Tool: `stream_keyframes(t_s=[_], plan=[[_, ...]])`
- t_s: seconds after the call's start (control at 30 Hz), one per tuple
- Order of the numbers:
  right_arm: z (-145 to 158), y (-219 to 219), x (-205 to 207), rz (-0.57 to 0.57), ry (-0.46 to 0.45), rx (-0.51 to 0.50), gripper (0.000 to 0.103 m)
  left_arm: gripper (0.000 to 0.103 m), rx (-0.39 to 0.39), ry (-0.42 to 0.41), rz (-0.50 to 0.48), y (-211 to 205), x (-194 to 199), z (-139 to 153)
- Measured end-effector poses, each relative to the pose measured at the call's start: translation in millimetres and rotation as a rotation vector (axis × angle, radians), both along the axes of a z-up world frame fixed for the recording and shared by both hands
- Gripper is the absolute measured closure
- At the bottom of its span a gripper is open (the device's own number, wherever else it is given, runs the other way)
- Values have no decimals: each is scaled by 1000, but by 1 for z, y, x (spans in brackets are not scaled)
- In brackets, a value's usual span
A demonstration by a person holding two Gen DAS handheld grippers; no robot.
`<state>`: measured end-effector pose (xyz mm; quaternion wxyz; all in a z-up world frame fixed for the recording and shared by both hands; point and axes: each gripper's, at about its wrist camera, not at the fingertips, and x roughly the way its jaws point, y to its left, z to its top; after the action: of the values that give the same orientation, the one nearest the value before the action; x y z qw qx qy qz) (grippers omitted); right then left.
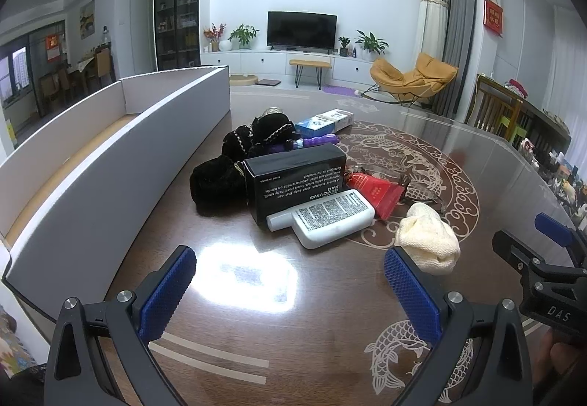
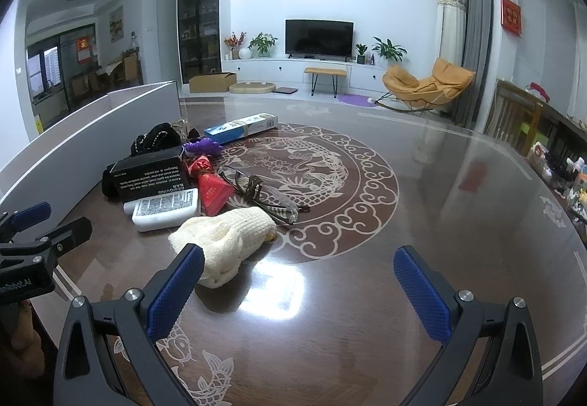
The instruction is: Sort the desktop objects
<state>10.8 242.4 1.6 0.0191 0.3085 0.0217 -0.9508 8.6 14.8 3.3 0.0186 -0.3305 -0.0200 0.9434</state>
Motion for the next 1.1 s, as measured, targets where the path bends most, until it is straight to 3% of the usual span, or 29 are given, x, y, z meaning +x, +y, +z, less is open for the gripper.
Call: stream_keyframes(t_s=[0.7,1.1], plan=[[-4,7,-1,-14,-15,-3,0,0,-9,5,-4,2,1,2],[-13,19,-8,-44,-73,-29,0,0,-17,-2,-7,3,2,0]])
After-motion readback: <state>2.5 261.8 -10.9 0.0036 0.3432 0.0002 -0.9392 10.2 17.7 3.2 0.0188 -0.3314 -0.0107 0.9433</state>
